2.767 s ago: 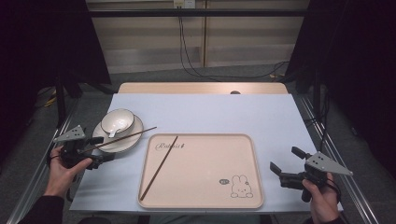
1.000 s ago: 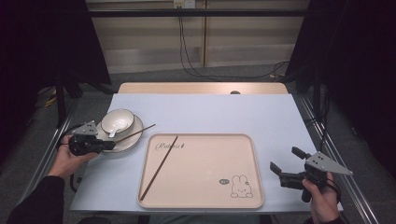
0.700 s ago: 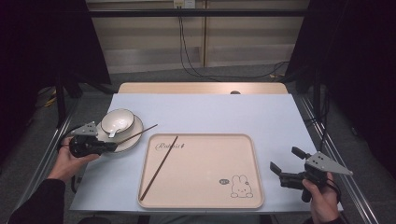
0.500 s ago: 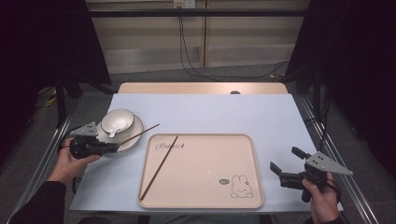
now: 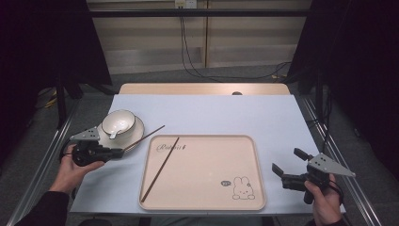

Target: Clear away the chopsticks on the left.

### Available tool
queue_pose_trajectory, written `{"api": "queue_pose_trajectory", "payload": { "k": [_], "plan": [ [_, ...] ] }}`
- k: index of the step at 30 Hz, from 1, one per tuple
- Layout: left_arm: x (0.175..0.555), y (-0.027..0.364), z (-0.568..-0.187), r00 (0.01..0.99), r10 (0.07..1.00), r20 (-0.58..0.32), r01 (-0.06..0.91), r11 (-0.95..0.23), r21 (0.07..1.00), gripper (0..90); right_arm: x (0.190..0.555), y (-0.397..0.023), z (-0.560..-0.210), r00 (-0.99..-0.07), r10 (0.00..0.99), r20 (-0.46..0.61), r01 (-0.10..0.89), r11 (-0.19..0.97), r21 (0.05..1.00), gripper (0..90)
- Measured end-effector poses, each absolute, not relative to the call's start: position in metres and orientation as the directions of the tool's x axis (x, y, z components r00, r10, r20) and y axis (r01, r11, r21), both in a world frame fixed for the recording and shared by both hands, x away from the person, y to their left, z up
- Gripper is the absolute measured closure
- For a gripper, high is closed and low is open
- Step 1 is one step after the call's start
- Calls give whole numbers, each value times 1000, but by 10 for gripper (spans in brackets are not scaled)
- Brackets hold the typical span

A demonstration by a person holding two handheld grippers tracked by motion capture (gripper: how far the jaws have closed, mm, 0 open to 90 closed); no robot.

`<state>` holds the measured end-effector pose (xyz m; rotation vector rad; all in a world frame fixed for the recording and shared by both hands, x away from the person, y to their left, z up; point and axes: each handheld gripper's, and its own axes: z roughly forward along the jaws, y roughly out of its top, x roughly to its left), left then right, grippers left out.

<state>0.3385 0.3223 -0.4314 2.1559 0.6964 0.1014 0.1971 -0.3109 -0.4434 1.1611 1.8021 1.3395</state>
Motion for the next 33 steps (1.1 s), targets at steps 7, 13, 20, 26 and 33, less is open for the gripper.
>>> {"api": "queue_pose_trajectory", "payload": {
  "k": [7,13,20,26,33],
  "plan": [
    [326,304,-427,841,504,-196,455,-465,759,845,197,-311,-443,-437,899,33,289,105,951,14],
    [319,288,-425,829,518,-212,474,-447,759,844,197,-311,-443,-437,899,33,290,106,951,14],
    [314,281,-426,806,546,-228,498,-418,760,845,197,-311,-443,-437,899,32,290,107,951,14],
    [303,270,-424,769,594,-235,525,-378,762,845,197,-311,-443,-436,899,32,292,107,951,14],
    [292,252,-417,741,629,-236,544,-357,760,845,197,-311,-443,-438,899,32,290,107,951,14]
  ]
}}
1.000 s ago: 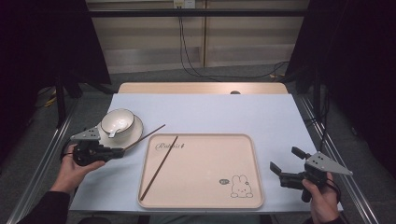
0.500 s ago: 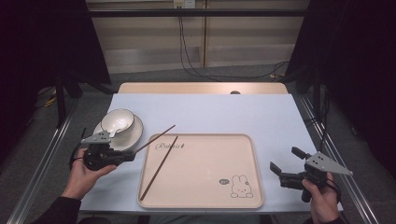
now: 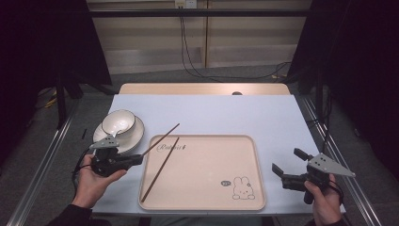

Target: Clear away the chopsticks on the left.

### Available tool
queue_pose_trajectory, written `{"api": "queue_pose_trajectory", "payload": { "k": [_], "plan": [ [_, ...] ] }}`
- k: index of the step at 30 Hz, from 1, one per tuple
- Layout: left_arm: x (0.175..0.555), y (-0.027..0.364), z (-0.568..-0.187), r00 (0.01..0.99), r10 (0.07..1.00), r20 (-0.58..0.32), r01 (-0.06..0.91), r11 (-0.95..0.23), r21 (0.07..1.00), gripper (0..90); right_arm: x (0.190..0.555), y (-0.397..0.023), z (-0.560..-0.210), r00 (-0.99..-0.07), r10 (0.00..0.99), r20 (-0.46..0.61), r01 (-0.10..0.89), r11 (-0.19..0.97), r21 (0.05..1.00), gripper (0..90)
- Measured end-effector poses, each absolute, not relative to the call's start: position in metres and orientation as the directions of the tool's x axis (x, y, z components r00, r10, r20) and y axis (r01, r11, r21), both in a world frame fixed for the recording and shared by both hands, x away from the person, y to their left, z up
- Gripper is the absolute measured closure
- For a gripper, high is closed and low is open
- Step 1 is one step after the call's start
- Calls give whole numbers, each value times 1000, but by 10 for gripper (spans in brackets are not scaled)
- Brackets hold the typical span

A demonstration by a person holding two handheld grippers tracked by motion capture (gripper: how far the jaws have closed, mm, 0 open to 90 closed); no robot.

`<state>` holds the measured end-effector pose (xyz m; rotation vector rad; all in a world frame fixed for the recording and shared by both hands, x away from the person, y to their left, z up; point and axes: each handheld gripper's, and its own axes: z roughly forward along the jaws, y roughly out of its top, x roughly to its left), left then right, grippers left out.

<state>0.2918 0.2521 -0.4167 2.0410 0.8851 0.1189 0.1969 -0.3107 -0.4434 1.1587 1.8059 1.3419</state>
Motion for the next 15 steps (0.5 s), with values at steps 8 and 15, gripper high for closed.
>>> {"api": "queue_pose_trajectory", "payload": {
  "k": [8,15],
  "plan": [
    [284,234,-417,726,637,-260,558,-324,764,845,197,-311,-443,-434,900,31,290,107,951,14],
    [279,223,-419,715,640,-281,574,-309,758,844,197,-310,-443,-437,899,30,289,109,951,14]
  ]
}}
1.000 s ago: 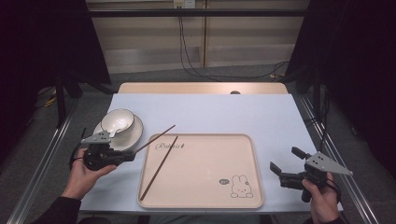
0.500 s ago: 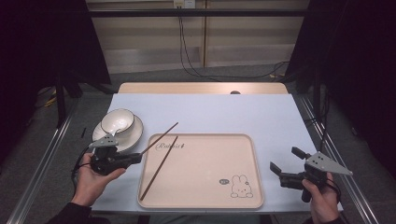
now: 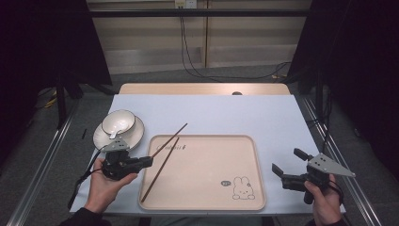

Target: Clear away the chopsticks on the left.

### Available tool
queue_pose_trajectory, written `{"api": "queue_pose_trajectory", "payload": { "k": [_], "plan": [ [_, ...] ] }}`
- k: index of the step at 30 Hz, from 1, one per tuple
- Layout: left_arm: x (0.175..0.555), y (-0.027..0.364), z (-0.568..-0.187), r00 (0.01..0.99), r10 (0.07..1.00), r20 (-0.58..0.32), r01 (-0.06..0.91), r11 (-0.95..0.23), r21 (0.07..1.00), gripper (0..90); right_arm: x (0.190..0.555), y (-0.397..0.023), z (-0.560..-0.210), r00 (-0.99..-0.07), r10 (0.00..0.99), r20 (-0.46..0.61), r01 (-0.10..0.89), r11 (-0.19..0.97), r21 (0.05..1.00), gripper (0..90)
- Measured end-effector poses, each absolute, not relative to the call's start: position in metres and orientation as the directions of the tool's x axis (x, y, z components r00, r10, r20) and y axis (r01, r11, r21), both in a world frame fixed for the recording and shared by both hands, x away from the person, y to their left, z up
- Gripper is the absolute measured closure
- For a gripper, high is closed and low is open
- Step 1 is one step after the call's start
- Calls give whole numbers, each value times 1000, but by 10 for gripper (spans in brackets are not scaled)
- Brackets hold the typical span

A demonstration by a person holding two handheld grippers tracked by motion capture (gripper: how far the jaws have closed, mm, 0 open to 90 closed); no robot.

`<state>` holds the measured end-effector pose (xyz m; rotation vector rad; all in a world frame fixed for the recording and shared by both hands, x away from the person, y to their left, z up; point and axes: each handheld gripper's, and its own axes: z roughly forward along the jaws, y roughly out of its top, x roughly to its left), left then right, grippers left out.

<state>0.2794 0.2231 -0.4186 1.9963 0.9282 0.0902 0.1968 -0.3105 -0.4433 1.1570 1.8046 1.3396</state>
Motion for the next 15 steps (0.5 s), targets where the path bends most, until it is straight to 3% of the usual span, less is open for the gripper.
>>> {"api": "queue_pose_trajectory", "payload": {
  "k": [15],
  "plan": [
    [268,194,-426,631,721,-285,637,-273,720,844,197,-310,-444,-435,900,26,287,111,952,14]
  ]
}}
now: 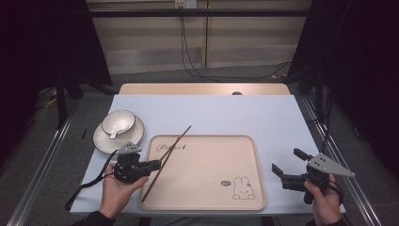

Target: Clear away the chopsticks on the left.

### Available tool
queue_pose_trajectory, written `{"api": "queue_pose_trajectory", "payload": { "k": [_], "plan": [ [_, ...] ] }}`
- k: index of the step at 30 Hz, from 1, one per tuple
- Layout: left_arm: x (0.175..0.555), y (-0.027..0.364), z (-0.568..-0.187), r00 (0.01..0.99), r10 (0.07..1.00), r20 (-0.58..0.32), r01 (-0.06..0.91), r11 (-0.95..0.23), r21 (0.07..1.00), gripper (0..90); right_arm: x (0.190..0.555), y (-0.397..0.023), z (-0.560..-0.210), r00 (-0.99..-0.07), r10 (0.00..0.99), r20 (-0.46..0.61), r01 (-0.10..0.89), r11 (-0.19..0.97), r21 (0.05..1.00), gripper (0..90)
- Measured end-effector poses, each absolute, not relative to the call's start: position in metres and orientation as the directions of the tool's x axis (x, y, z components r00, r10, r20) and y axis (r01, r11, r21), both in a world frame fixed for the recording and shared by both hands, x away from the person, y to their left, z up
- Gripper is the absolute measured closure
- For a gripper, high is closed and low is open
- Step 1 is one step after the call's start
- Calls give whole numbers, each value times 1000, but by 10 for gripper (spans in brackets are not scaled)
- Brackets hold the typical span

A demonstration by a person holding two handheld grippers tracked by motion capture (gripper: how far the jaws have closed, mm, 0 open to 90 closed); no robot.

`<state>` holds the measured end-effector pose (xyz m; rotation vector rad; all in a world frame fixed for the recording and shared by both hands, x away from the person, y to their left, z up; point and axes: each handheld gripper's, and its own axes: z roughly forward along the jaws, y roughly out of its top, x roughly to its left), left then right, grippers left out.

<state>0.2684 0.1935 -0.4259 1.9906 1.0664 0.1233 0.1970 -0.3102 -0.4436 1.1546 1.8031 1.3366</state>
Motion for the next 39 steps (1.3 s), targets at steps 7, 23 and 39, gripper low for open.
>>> {"api": "queue_pose_trajectory", "payload": {
  "k": [7,23,39],
  "plan": [
    [265,187,-436,586,759,-286,676,-262,689,844,197,-310,-444,-438,899,25,286,113,951,14],
    [265,176,-456,511,819,-260,757,-286,588,843,197,-310,-444,-445,895,22,288,120,950,14],
    [267,172,-461,501,827,-255,769,-291,569,822,197,-310,-444,-444,896,19,288,122,950,14]
  ]
}}
